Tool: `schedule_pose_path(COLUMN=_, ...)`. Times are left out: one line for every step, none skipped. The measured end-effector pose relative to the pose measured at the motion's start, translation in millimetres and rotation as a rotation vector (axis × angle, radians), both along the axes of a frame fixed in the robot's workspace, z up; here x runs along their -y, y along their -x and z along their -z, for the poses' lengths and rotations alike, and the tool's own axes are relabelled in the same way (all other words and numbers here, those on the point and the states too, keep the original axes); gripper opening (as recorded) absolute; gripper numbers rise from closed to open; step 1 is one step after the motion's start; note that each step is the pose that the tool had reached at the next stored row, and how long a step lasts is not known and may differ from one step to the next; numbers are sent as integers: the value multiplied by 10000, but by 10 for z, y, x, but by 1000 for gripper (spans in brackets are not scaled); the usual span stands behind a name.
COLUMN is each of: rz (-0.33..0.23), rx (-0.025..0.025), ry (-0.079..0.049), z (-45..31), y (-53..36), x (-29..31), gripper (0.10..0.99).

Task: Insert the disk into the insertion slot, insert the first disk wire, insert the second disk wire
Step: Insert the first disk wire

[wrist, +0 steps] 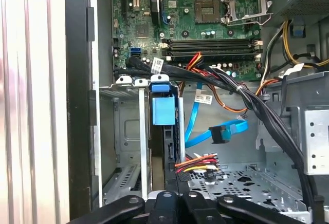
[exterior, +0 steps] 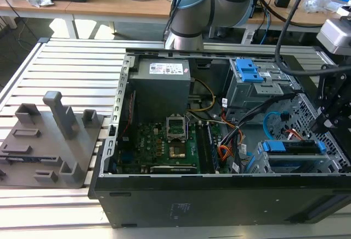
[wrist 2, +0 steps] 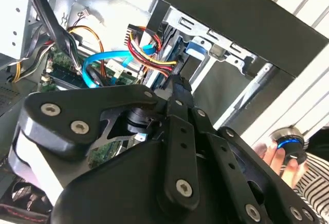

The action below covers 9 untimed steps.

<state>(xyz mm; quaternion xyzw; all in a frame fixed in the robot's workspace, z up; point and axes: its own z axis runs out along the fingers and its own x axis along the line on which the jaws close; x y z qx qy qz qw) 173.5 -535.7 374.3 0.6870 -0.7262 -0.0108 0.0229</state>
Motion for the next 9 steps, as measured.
schedule_pose_path(rz=-1, rx=0, ry=-3, z=-5, y=5, x=0, gripper=106)
schedule_pose_path(rz=0, rx=0, ry=-5, z=-5, y=22, x=0, gripper=106)
schedule_pose_path(rz=-2, rx=9, ry=-5, z=-6, y=63, x=0, gripper=106)
schedule_pose_path(rz=-2, rx=16, ry=-4, z=-7, y=103, x=0, gripper=106)
schedule_pose_path(rz=0, rx=31, ry=-4, z=-7, y=173, x=0, gripper=106)
schedule_pose_path(rz=0, rx=42, ry=-5, z=-6, y=210, x=0, gripper=106)
schedule_pose_path(rz=-2, rx=53, ry=-4, z=-7, y=240, x=0, gripper=106)
schedule_pose_path(rz=0, rx=59, ry=-4, z=-6, y=253, x=1, gripper=106)
schedule_pose_path(rz=-1, rx=59, ry=-4, z=-7, y=253, x=1, gripper=106)
